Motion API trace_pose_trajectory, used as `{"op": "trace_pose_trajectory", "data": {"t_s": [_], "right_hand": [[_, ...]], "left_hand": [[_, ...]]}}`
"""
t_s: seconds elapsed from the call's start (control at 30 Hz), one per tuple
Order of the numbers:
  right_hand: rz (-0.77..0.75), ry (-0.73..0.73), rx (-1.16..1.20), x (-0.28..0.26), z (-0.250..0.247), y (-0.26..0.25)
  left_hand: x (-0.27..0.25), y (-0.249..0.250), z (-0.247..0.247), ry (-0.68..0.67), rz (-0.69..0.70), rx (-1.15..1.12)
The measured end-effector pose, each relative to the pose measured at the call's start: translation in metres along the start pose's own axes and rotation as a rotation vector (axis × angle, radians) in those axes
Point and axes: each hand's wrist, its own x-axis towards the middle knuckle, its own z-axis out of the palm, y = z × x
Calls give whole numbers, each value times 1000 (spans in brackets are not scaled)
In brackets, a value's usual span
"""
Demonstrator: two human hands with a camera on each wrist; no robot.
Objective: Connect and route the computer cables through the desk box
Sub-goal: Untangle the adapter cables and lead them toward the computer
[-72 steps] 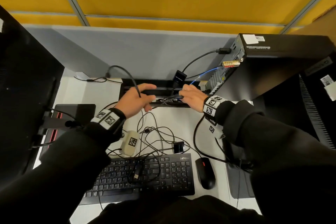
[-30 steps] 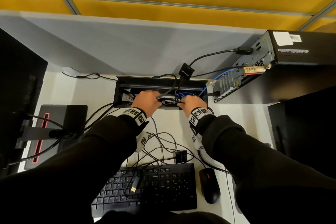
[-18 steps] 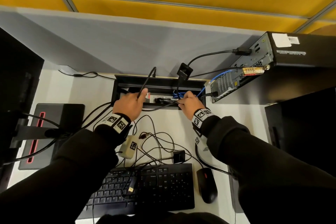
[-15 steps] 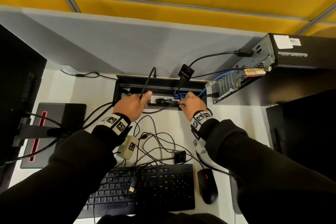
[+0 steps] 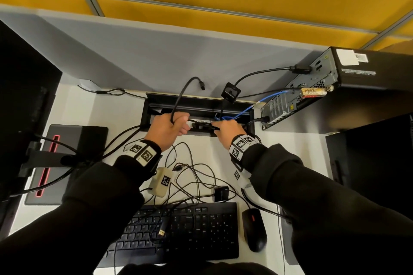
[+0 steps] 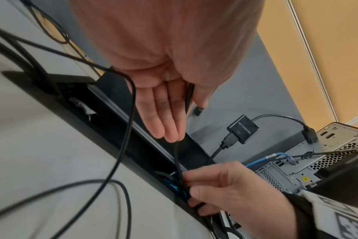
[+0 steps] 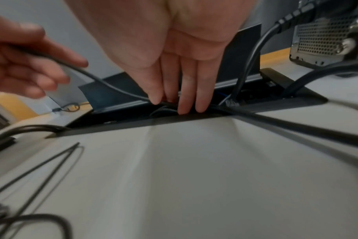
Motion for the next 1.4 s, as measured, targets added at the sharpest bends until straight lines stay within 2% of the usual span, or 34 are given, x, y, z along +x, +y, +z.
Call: {"op": "trace_pose_trajectory", "data": {"t_s": [0.1,0.2,0.37,0.47,0.6,0.73,0.97,1.1,1.23,1.4], "right_hand": [[40,-10,-43,11,0,-4],[109,-81,-102,27,-3,-10],[259,-97,-144,48,-9,-7],[296,-87,-175,51,-3,-6],[376,-55,-71,56,0,1],[322,-130,-88,54,1,0],[61,-242,-183,23,-10,3],[106,-187,-217,27,4,-8],[115,-273,-211,36,5,-9],[157,-215,-178,31,13,-11]], "left_hand": [[2,-1,12,30,52,-17],[9,4,19,42,68,-14],[23,-1,21,-2,-54,-87],[24,-8,21,-26,-98,-25],[21,-9,11,31,-94,99],[17,-10,2,58,-65,183],[22,-6,7,93,-67,129],[18,-11,15,33,-87,137],[8,-15,17,17,-84,183],[4,-19,10,-49,-123,233]]}}
